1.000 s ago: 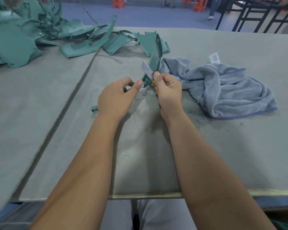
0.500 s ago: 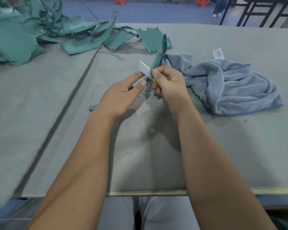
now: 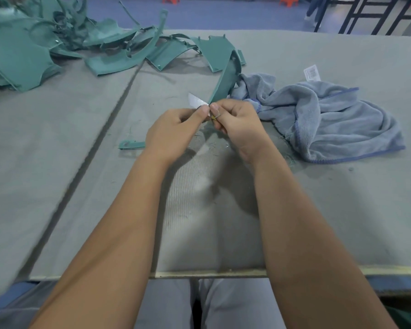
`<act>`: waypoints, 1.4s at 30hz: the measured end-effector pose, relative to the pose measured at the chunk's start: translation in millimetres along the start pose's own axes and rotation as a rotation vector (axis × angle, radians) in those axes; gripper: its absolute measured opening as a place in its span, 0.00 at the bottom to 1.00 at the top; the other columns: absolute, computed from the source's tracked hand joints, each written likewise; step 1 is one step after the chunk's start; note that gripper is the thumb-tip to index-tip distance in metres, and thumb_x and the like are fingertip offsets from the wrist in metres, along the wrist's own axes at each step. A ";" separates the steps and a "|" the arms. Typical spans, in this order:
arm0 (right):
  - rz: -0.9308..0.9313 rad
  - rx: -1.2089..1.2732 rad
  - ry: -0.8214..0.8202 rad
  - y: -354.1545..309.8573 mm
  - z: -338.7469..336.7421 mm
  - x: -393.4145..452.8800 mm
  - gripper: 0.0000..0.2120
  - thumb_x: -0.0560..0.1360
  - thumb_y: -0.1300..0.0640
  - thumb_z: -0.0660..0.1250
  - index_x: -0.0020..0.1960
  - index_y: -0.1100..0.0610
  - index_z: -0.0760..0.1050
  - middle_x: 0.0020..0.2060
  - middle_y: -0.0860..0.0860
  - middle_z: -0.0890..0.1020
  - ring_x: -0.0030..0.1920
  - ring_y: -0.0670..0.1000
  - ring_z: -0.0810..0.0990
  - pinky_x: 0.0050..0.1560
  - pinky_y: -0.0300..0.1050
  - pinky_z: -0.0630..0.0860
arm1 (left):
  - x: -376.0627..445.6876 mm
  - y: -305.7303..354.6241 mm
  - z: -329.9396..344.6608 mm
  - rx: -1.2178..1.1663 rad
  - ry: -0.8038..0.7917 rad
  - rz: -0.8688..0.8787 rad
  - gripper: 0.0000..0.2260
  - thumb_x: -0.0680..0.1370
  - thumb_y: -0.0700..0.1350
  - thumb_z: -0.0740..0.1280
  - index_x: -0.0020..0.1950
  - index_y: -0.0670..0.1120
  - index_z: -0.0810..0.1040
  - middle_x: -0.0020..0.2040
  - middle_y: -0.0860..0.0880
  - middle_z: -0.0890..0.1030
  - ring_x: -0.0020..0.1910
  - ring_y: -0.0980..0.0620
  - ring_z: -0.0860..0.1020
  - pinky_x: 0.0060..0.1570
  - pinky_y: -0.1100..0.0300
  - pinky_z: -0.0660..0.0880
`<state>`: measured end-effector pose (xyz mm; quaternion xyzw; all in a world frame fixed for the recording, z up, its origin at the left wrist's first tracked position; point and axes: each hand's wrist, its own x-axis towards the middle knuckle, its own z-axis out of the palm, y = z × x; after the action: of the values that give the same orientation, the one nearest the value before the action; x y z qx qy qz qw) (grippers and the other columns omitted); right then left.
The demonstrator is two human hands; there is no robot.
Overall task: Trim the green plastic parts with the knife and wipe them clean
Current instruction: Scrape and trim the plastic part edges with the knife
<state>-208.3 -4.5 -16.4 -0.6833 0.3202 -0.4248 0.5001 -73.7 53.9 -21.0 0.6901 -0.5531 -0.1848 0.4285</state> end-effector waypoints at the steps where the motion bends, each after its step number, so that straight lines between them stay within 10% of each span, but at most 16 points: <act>1: -0.007 -0.002 0.003 0.3 0.2 -0.1 0.18 0.81 0.61 0.61 0.32 0.54 0.74 0.28 0.54 0.68 0.28 0.46 0.62 0.30 0.37 0.61 | 0.4 1.0 0.0 -0.030 0.004 -0.030 0.15 0.74 0.69 0.57 0.37 0.67 0.79 0.26 0.58 0.72 0.27 0.61 0.70 0.35 0.55 0.66; 5: -0.050 0.004 0.040 1.6 3.2 0.9 0.20 0.80 0.63 0.61 0.29 0.52 0.73 0.26 0.53 0.67 0.28 0.44 0.63 0.31 0.35 0.62 | 1.6 2.4 0.9 -0.075 0.008 -0.064 0.15 0.72 0.70 0.58 0.40 0.66 0.82 0.33 0.53 0.77 0.40 0.51 0.79 0.46 0.52 0.74; 17: -0.117 0.059 0.152 4.1 4.8 7.3 0.16 0.78 0.62 0.61 0.31 0.57 0.69 0.26 0.51 0.64 0.29 0.47 0.60 0.32 0.43 0.58 | 2.9 3.0 8.2 -0.051 0.093 -0.069 0.22 0.69 0.76 0.58 0.35 0.60 0.80 0.23 0.58 0.71 0.24 0.60 0.68 0.34 0.58 0.64; 22: -0.039 0.165 0.195 -0.2 1.3 6.9 0.16 0.81 0.60 0.59 0.38 0.67 0.72 0.27 0.52 0.64 0.28 0.45 0.61 0.32 0.34 0.64 | 0.6 -12.9 2.1 0.066 0.026 0.105 0.13 0.78 0.62 0.62 0.34 0.64 0.76 0.26 0.58 0.71 0.27 0.59 0.68 0.32 0.57 0.61; 32: -0.021 0.023 0.060 0.4 3.2 6.7 0.22 0.80 0.61 0.61 0.28 0.51 0.74 0.22 0.46 0.63 0.26 0.46 0.59 0.29 0.40 0.58 | 3.9 -13.4 8.7 0.230 0.164 0.085 0.19 0.81 0.61 0.56 0.37 0.53 0.75 0.27 0.63 0.72 0.30 0.63 0.70 0.29 0.56 0.58; 42: 0.038 0.168 0.255 -8.3 -24.7 35.6 0.21 0.80 0.58 0.62 0.27 0.52 0.73 0.23 0.49 0.66 0.26 0.48 0.60 0.25 0.40 0.57 | -0.2 -14.8 8.0 0.138 0.100 0.080 0.18 0.80 0.59 0.59 0.29 0.66 0.71 0.22 0.56 0.67 0.23 0.58 0.66 0.28 0.58 0.56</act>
<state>-215.0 -43.0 4.2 -0.5734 0.3573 -0.5238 0.5187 -70.6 51.4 -37.3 0.7036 -0.5696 -0.0942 0.4142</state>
